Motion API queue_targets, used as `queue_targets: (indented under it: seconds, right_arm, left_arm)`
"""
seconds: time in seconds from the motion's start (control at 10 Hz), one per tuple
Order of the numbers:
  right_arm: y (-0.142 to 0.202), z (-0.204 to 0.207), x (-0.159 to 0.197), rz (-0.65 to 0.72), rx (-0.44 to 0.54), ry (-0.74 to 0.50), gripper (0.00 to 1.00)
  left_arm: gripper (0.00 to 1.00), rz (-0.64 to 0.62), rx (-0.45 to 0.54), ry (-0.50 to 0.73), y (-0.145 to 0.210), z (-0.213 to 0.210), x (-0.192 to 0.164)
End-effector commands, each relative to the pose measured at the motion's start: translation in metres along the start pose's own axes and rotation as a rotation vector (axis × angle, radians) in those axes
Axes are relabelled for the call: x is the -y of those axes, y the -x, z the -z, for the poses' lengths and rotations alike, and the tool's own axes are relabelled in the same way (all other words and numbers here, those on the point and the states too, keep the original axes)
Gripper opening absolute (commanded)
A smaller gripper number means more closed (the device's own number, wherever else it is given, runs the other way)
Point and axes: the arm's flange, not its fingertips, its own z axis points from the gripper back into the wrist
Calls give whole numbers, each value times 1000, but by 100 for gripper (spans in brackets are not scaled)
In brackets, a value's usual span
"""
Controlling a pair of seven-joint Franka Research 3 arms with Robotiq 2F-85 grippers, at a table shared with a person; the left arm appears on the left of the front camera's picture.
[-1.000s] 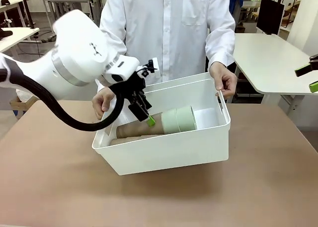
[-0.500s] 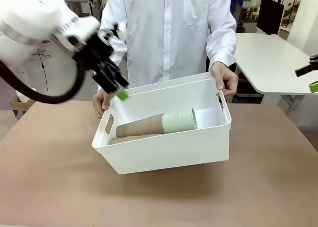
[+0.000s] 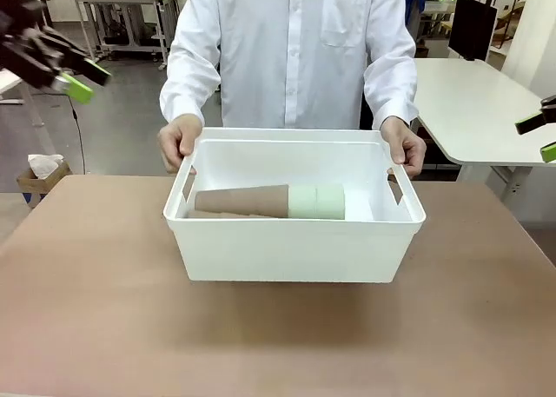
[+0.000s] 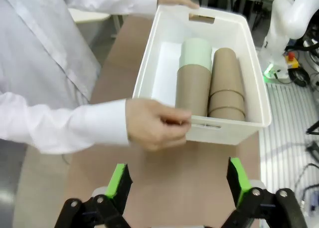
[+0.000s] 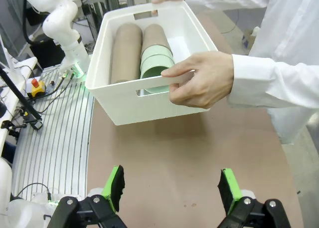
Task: Stack the cups and store them in the basket.
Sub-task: Place the stack of Reusable plastic cups into the Pantry Basket.
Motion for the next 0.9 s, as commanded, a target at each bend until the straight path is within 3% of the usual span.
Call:
queue_targets:
  seconds: [0.0,0.3,0.4,0.8]
  right_arm:
    - [-5,-2,0,14,21,2,100]
    - [-5,-2,0,14,21,2,100]
    - [-5,-2,0,14,21,2,100]
    - [-5,-2,0,14,21,2,100]
  left_arm:
    - [100,26,85,5,21,-17,-2]
    - [100,47,153,-15,41,-42,10]
    - [100,21,81,-21,37,-42,3]
    - [100,21,81,-21,37,-42,3]
